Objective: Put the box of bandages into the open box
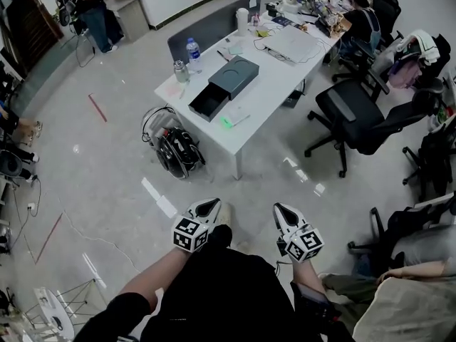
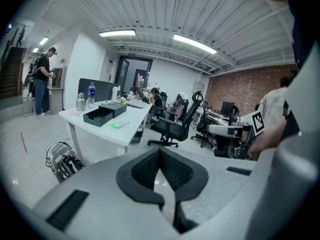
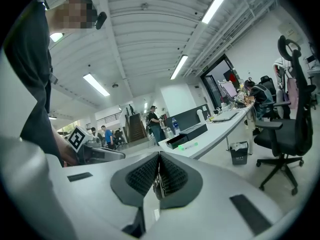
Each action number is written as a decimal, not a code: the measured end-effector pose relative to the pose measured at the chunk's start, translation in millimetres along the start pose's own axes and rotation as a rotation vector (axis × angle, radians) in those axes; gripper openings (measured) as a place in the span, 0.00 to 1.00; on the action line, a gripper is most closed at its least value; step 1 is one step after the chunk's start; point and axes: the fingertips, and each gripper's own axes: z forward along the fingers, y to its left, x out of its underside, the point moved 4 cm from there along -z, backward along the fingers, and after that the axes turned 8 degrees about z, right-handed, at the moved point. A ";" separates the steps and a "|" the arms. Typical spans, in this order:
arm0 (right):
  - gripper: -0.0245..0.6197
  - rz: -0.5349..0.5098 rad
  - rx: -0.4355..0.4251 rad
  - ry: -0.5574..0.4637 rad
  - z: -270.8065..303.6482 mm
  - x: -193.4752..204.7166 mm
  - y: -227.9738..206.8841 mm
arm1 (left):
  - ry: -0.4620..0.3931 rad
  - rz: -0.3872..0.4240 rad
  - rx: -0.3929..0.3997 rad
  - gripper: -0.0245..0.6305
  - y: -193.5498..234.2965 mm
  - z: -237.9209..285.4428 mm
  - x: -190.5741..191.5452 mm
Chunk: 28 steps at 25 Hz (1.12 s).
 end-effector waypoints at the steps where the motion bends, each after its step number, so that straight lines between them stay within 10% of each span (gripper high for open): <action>1: 0.08 -0.001 0.007 -0.003 3.3 -3.1 -2.8 | -0.001 -0.001 0.007 0.05 3.9 5.7 -1.7; 28: 0.08 -0.089 0.190 -0.034 145.2 -92.2 -66.3 | -0.031 0.045 0.131 0.05 166.3 114.8 -82.1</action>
